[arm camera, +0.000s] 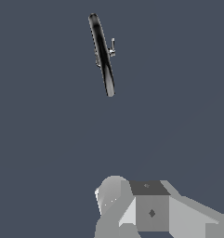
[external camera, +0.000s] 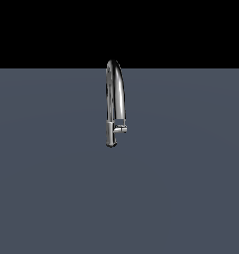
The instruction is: Turn on the faucet by rotating a designated handle.
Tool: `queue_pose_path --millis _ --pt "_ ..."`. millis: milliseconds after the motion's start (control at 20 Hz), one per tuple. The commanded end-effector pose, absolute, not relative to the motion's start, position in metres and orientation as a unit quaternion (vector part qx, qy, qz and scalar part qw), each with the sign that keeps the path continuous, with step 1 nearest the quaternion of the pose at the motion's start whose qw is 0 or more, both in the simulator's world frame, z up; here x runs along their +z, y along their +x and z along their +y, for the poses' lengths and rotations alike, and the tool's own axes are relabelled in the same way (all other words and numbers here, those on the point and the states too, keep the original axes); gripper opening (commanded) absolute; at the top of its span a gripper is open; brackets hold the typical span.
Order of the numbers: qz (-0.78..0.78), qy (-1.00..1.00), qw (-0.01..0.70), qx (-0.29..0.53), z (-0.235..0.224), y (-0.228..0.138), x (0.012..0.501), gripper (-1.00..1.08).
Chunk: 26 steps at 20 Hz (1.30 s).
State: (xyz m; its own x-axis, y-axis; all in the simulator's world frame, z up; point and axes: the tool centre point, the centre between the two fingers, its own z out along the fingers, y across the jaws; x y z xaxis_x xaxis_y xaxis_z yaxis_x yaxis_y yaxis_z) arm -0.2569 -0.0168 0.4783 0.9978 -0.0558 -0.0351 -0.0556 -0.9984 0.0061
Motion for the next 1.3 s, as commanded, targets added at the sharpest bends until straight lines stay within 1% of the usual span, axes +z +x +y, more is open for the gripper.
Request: queue_pose_path --millis 0,300,600,850,1250 --pt "-0.028 0.999 0.003 -0.018 -0.017 -0.257 0.478 -1.0" --pt "-0.033 0.999 -0.002 -0.024 -0.016 -0.252 0.477 -1.0" --pt "-0.047 0.998 -0.017 -0.042 -0.015 -0.238 0.474 -1.0" --pt "-0.068 0.995 -0.037 -0.066 -0.013 -0.218 0.468 -1.0" --pt "-0.111 0.983 -0.082 -0.12 -0.011 -0.175 0.453 -1.0"
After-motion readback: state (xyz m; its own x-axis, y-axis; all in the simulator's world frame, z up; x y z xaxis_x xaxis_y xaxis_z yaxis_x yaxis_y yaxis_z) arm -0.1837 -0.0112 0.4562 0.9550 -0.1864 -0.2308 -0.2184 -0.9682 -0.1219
